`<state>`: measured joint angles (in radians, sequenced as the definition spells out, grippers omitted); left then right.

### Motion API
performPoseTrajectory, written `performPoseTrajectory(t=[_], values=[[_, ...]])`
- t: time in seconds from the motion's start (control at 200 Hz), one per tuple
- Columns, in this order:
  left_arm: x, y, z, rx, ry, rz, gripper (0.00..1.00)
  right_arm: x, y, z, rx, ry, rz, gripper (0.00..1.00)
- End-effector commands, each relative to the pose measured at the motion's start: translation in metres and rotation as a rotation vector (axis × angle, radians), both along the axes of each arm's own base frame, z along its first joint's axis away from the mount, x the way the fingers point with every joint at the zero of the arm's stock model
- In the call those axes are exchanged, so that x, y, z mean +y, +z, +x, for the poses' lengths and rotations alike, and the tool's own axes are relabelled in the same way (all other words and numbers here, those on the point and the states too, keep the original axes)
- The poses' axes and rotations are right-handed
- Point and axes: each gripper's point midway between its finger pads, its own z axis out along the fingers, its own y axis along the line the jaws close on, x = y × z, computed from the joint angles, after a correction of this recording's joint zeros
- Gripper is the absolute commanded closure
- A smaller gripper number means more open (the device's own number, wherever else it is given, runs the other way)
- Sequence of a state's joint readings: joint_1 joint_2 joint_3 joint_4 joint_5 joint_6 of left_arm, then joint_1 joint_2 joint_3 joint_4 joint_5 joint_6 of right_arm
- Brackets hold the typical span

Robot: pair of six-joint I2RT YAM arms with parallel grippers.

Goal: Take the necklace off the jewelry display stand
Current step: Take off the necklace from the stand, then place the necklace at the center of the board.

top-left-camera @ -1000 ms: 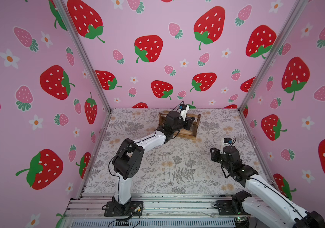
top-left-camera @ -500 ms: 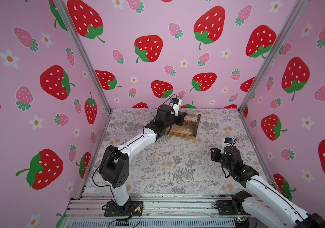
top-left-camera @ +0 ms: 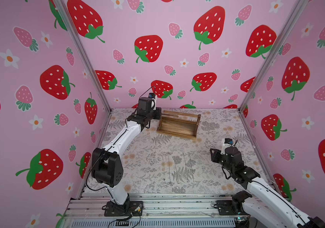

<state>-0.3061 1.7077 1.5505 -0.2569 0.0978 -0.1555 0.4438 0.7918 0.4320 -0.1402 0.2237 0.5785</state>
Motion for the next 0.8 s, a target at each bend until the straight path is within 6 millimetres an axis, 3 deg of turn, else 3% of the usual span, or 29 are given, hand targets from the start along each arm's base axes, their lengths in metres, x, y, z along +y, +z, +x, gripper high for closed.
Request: performPoseTrajectory(t=[0.0, 0.26, 0.36, 0.48, 0.65, 0.795], values=[[0.002, 0.027, -0.027, -0.007, -0.024, 0.01, 1.0, 0.009, -0.002, 0.001, 0.0, 0.049, 0.009, 0.7], [-0.012, 0.03, -0.112, 0.135, -0.146, -0.115, 1.0, 0.041, -0.002, -0.001, 0.027, 0.2, 0.074, 0.67], [-0.031, 0.036, -0.153, 0.16, -0.245, -0.177, 1.0, 0.056, 0.005, -0.001, 0.024, 0.269, 0.103, 0.66], [-0.058, 0.041, -0.203, 0.202, -0.398, -0.234, 1.0, 0.074, 0.028, -0.008, 0.04, 0.375, 0.112, 0.66], [-0.078, 0.05, -0.259, 0.222, -0.549, -0.291, 1.0, 0.098, 0.061, -0.038, 0.035, 0.559, 0.131, 0.64], [-0.088, 0.058, -0.29, 0.222, -0.646, -0.392, 1.0, 0.128, 0.087, -0.079, 0.015, 0.805, 0.154, 0.62]])
